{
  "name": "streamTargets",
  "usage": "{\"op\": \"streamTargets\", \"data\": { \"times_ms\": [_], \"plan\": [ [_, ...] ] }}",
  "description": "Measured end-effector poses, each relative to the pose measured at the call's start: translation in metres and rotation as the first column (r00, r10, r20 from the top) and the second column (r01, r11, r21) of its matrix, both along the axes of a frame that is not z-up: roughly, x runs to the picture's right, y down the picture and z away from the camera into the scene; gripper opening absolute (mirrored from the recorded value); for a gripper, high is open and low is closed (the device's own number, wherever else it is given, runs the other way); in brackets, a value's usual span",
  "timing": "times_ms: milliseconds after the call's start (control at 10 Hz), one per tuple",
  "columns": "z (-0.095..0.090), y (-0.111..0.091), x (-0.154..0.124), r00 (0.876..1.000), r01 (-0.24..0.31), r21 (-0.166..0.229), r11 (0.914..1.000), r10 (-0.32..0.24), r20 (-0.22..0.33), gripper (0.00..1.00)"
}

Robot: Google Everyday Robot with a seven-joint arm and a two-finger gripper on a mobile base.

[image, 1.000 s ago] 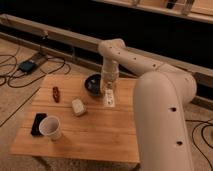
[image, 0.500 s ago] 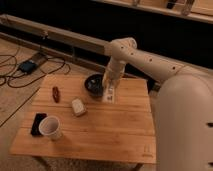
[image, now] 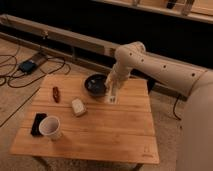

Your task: Stand the bottle upright

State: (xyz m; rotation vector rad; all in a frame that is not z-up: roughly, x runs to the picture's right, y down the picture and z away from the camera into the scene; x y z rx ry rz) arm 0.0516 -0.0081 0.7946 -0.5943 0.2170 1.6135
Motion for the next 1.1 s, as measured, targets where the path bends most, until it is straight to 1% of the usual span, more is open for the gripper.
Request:
{"op": "streamTargets", "data": {
  "times_ms": [100, 200, 300, 400, 500, 600, 700, 800, 900, 1000, 1100],
  "plan": [
    [-0.010, 0.005, -0.004, 0.999, 0.012, 0.000, 0.9999, -0.012, 0.052, 0.00],
    [-0.022, 0.009, -0.011, 0.992, 0.030, 0.000, 0.9996, -0.029, 0.125, 0.00],
    [-0.031, 0.011, -0.015, 0.980, 0.047, -0.004, 0.9989, -0.045, 0.192, 0.00],
    [-0.043, 0.014, -0.020, 0.957, 0.075, -0.005, 0.9972, -0.070, 0.281, 0.00],
    [-0.051, 0.015, -0.023, 0.930, 0.103, -0.003, 0.9946, -0.096, 0.355, 0.00],
    [-0.059, 0.015, -0.024, 0.900, 0.130, 0.006, 0.9915, -0.121, 0.419, 0.00],
    [-0.063, 0.016, -0.023, 0.874, 0.151, 0.010, 0.9885, -0.138, 0.466, 0.00],
    [-0.067, 0.014, -0.024, 0.840, 0.167, 0.020, 0.9857, -0.153, 0.521, 0.00],
    [-0.070, 0.012, -0.023, 0.821, 0.167, 0.027, 0.9856, -0.154, 0.549, 0.00],
    [-0.073, 0.007, -0.024, 0.797, 0.158, 0.041, 0.9866, -0.152, 0.584, 0.00],
    [-0.080, -0.003, -0.025, 0.763, 0.138, 0.068, 0.9881, -0.150, 0.628, 0.00]
  ]
}}
